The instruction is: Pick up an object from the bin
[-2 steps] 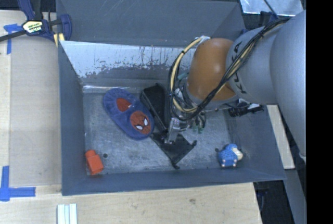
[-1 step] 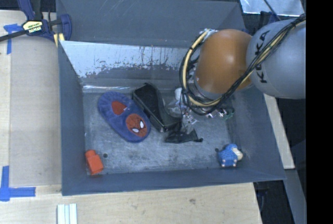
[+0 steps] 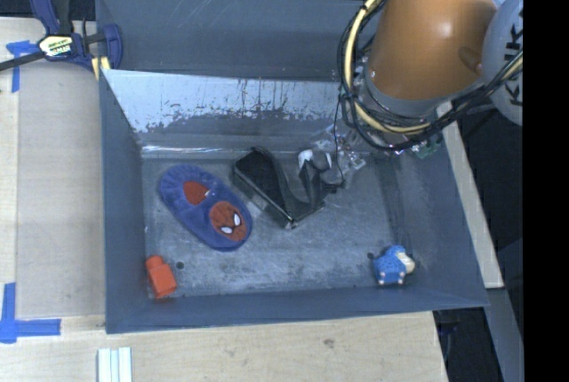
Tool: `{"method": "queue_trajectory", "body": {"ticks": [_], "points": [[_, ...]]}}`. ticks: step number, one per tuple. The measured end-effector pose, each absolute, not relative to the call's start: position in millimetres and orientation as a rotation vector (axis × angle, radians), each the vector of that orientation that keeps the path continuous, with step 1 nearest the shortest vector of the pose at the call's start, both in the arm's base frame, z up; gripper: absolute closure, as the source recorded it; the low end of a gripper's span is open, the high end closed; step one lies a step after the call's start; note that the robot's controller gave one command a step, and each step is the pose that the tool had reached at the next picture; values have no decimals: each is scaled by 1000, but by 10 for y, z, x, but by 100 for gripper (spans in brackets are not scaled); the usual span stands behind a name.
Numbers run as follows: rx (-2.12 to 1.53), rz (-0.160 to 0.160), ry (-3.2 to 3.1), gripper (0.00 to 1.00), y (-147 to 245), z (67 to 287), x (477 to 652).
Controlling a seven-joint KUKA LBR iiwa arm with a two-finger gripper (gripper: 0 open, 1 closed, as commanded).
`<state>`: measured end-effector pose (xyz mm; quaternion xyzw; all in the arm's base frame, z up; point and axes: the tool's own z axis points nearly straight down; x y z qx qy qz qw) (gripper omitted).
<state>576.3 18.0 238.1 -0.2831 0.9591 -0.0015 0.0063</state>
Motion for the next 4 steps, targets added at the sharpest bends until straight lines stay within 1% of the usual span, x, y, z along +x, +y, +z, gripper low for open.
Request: {"method": "queue_trajectory", "body": {"ticks": [1,2,3,4], "points": [[-799,-3,3040,100,362,913,5409],[-1903,0,2499,100,402,701,5170],[-1900,1,2502,0,401,702,5169],[-1820,27,2592,0,389,661,6038]]}}
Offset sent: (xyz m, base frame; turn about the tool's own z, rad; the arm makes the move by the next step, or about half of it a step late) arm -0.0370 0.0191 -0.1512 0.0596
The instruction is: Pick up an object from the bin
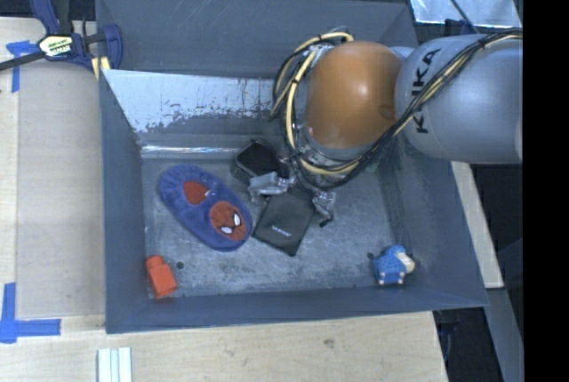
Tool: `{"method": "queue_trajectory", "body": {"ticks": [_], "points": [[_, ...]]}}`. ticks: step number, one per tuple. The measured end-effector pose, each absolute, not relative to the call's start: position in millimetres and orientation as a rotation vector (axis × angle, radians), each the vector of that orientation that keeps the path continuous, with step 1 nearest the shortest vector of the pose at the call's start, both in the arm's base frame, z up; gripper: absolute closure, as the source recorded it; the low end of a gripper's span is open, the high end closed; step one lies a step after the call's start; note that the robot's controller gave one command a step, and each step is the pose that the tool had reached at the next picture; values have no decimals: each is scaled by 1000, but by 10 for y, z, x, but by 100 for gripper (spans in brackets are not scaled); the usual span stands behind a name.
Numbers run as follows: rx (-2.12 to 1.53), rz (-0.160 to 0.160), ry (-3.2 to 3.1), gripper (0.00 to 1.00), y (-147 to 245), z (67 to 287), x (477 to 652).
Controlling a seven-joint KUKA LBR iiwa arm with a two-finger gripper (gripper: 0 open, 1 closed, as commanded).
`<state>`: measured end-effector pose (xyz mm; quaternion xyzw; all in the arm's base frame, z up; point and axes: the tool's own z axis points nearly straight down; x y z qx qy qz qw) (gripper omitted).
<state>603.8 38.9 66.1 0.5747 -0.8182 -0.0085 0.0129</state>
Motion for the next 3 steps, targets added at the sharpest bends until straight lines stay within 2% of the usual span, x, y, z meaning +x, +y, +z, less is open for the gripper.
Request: {"method": "queue_trajectory", "body": {"ticks": [1,2,3], "points": [[1788,-26,-2556,100,395,676,6035],[1792,7,-2591,100,289,1845,5845],[2012,9,-2425,100,258,2942,5868]]}}
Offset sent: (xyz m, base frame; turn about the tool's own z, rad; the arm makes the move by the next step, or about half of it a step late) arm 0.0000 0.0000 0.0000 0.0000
